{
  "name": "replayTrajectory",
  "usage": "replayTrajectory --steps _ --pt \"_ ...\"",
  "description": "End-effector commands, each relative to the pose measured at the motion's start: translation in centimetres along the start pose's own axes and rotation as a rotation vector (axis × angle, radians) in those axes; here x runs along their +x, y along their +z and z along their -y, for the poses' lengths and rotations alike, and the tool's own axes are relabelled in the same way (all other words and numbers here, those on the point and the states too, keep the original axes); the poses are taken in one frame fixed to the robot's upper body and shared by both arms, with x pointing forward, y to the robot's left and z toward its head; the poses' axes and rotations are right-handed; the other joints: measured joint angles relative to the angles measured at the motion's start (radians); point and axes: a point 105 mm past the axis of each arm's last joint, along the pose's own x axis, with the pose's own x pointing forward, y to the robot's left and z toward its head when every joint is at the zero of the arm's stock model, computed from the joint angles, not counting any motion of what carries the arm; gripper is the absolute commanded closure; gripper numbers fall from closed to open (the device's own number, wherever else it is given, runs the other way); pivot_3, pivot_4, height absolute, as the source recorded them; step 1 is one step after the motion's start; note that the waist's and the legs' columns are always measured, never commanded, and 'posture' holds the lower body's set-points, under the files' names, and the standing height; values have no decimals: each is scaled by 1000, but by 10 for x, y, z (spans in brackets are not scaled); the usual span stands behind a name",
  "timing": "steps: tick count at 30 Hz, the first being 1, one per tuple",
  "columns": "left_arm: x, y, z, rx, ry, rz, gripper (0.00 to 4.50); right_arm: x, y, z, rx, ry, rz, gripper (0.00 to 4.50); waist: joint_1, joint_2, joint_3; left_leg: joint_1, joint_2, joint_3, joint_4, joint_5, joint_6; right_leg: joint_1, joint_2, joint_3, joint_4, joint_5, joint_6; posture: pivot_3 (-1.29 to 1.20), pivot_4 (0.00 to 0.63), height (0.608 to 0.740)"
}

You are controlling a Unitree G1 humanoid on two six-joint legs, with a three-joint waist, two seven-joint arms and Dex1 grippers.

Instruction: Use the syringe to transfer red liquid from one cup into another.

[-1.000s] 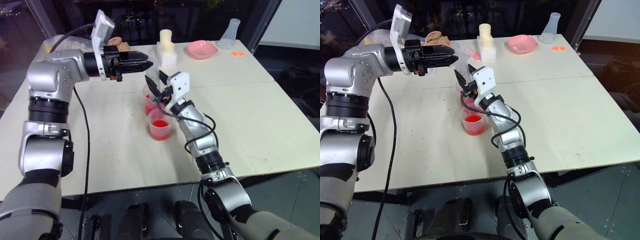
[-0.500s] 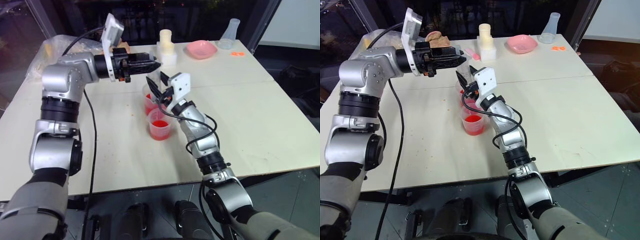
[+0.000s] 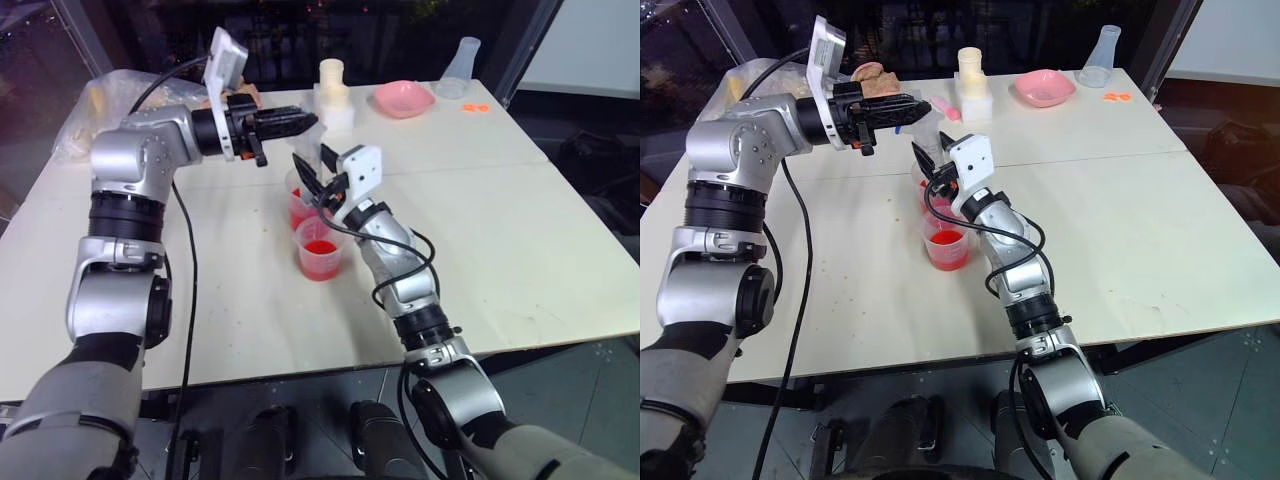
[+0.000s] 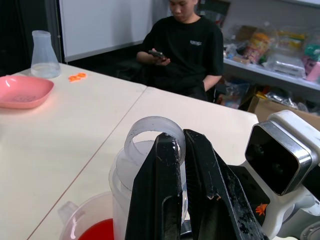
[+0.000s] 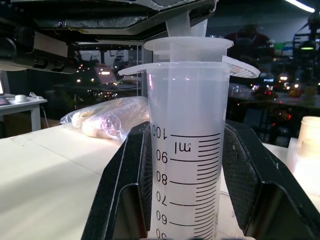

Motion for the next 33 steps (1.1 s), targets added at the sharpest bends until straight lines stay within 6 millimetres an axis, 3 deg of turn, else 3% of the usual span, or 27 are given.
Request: replayTrajectory --steps 1,15,33 --pt "2 22 4 53 -5 49 4465 6 15 -8 21 25 56 3115 0 0 0 0 0 0 0 0 0 0 0 0 0 0 0 0 150 740" --pt "0 42 -7 69 63 129 4465 0 -1 -16 64 38 6 3115 0 0 0 0 0 0 0 0 0 0 0 0 0 0 0 0 150 740" --pt "0 62 -3 91 55 186 4465 -1 -8 -25 82 50 -9 3115 0 0 0 0 0 0 0 0 0 0 0 0 0 0 0 0 150 740"
